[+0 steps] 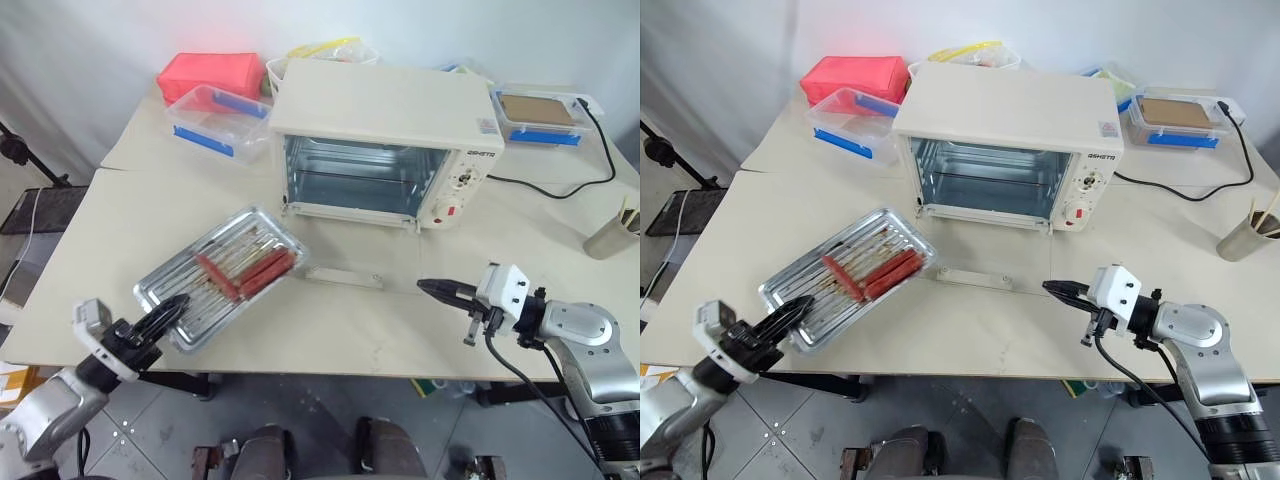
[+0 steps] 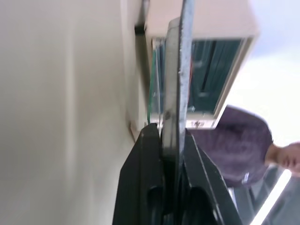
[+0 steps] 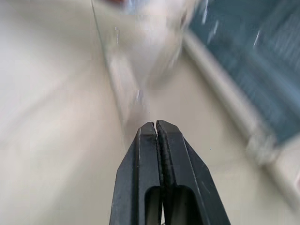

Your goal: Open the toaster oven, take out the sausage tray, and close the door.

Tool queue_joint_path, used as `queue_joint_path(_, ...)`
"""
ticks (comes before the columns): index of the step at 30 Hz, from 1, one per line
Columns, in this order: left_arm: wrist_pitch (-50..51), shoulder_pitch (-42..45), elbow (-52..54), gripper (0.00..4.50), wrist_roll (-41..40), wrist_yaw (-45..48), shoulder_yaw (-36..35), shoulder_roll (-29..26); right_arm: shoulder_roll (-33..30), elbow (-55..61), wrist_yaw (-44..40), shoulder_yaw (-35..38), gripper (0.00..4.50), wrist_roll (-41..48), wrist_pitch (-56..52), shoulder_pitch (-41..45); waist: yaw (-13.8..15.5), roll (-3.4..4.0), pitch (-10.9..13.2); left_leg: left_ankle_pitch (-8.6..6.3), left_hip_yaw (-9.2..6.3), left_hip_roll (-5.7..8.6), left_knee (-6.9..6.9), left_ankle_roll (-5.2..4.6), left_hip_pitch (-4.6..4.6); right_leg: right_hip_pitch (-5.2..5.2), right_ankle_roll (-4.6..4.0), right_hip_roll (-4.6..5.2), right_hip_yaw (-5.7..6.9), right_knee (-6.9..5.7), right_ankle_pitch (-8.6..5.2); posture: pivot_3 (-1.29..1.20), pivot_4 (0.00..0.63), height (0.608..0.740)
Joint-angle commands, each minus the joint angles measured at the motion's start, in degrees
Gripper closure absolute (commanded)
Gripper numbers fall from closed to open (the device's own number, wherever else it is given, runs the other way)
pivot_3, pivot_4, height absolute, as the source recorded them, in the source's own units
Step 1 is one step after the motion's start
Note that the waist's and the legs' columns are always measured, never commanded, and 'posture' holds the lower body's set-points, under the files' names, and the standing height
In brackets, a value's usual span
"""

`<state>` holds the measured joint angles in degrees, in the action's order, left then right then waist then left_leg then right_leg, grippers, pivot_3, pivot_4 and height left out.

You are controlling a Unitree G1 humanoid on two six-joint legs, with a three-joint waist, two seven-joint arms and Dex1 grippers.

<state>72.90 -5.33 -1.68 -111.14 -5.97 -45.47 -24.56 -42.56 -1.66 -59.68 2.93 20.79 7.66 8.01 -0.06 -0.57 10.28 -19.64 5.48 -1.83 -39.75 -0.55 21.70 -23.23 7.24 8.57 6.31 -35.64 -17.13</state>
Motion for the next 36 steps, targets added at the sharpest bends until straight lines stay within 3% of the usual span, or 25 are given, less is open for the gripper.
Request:
queue_joint_path(1, -5.6, -2.8, 5.7, 4.5, -1.9, -0.5, -3.6, 5.0, 0.0, -5.9, -2.9, 0.5, 4.46, 1.0, -2.6, 2.3, 0.0, 0.0, 0.0, -0.01, 0.05, -0.01, 0.07, -0.01, -0.18, 0.16, 0.0, 0.0, -0.04, 0.05, 0.0, 0.0, 0.15, 0.74)
queue_joint_path(10, -16.2, -4.8, 15.7, 4.5, -1.9, -5.4, -4.6, 15.5, 6.7, -10.5, -6.2, -2.6, 4.46, 1.2, -3.9, 8.3, 0.0, -0.01, 0.0, -0.14, 0.04, -0.05, 0.14, 0.05, -0.54, 0.55, -0.04, -0.02, -0.02, 0.18, -0.02, 0.0, 0.15, 0.74)
queue_joint_path(15, -17.5, -5.6, 17.5, 4.5, -1.9, -5.6, -4.0, 16.0, 8.9, -7.7, -6.1, 1.4, 4.46, 5.3, -3.7, 8.4, 0.1, -0.01, 0.0, -0.19, 0.03, -0.03, 0.09, 0.0, -0.5, 0.57, -0.03, -0.02, -0.01, 0.23, -0.02, 0.0, 0.15, 0.74)
queue_joint_path(20, -17.3, -6.3, 17.6, 4.5, -1.9, -5.6, -3.0, 15.3, 11.7, 0.1, -0.8, 8.2, 4.46, 14.1, -7.3, 9.8, 0.0, 0.0, 0.0, -0.21, 0.03, -0.05, 0.1, 0.0, -0.5, 0.58, -0.04, -0.04, -0.01, 0.24, -0.02, 0.0, 0.15, 0.74)
queue_joint_path(25, -16.7, -6.7, 18.3, 4.5, -1.9, -5.4, -0.4, 15.5, 10.6, 8.2, 4.4, 12.1, 4.46, 21.3, -16.3, 11.6, 0.0, -0.01, 0.0, -0.28, 0.01, -0.07, 0.11, -0.02, -0.49, 0.57, -0.04, -0.04, -0.03, 0.27, -0.02, 0.0, 0.15, 0.74)
queue_joint_path(31, -15.4, -7.2, 18.4, 4.5, -1.9, -4.6, 3.3, 14.0, 7.8, 13.0, 3.5, 14.6, 4.46, 23.4, -20.1, 7.8, 0.3, -0.01, 0.0, -0.36, -0.03, -0.03, 0.11, -0.12, -0.44, 0.6, -0.04, -0.01, -0.07, 0.39, -0.02, 0.0, 0.15, 0.74)
queue_joint_path(35, -12.5, -5.5, 16.5, 4.5, -1.9, -4.1, 8.7, 11.2, 2.4, 16.5, -7.4, 16.4, 3.66, 18.3, -13.9, -5.8, 0.9, 0.0, 0.0, -0.41, 0.0, 0.0, 0.17, -0.18, -0.44, 0.63, -0.03, -0.03, -0.08, 0.55, -0.02, 0.0, 0.15, 0.74)
queue_joint_path(36, -11.2, -4.4, 15.4, 4.5, -1.9, -3.9, 10.8, 9.8, 1.8, 17.1, -9.2, 17.2, 3.29, 17.3, -12.1, -9.5, 1.5, 0.01, 0.0, -0.42, -0.01, 0.02, 0.19, -0.19, -0.44, 0.66, -0.03, -0.04, -0.08, 0.6, -0.02, 0.0, 0.15, 0.74)
